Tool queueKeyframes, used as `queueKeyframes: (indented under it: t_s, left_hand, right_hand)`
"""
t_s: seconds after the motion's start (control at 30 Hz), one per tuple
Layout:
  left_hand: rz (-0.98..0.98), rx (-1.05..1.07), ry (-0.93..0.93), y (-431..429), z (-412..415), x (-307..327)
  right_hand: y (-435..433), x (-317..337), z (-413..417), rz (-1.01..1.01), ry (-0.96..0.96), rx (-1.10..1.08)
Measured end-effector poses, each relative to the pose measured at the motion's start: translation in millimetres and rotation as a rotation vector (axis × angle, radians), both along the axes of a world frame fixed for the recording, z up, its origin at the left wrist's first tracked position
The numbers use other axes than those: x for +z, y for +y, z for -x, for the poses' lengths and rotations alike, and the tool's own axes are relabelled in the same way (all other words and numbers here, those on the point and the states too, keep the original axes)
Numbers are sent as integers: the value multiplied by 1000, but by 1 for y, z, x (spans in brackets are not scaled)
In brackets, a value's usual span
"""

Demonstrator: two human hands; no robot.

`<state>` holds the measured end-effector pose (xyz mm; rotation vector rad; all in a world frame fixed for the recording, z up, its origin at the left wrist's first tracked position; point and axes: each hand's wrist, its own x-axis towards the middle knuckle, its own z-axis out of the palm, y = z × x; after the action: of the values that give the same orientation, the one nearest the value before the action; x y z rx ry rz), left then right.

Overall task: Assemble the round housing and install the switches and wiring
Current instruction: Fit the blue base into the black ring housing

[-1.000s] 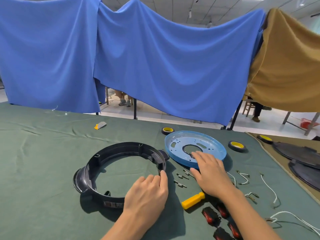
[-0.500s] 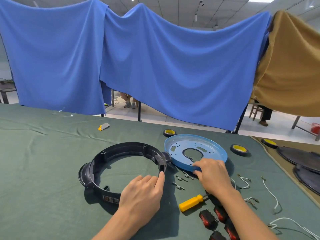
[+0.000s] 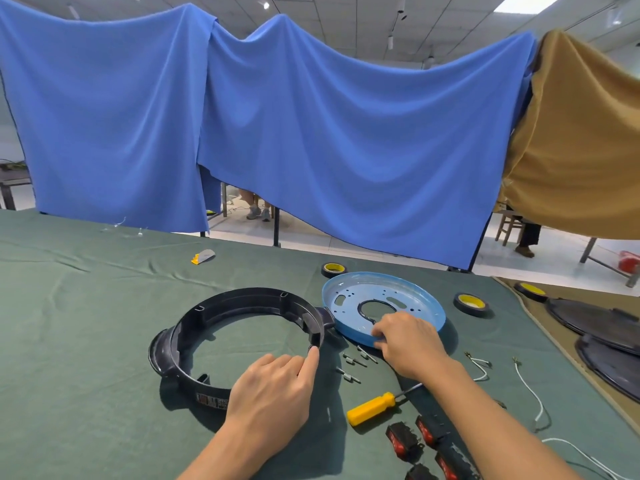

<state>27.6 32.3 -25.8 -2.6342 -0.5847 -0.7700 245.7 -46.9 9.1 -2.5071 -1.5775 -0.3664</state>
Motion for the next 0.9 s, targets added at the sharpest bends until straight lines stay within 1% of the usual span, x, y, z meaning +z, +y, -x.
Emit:
queueKeyframes:
  t_s: [0.13, 0.23, 0.4, 0.53, 0.63, 0.7, 0.9]
  left_hand:
    - [-14, -7, 10, 1, 1, 0]
    - [-13, -15, -1, 1, 0, 0]
    - [-20, -36, -19, 4, 3, -2]
    - [-79, -51, -35, 6, 2, -3]
    - [-137, -67, -94, 7, 1, -4]
    - [-136, -79, -117, 5, 1, -5]
    - [-78, -122, -78, -5, 10, -4]
  right_hand:
    - [0, 2, 1, 22, 4, 4]
    - [0, 4, 5, 72, -49, 1]
    - [-1, 28, 13, -41, -86, 58]
    - [-14, 52, 17, -137, -109, 75]
    - [-25, 67, 25, -228, -121, 123]
    - [-31, 71, 32, -277, -132, 169]
    - [-48, 65, 59, -358, -131, 354]
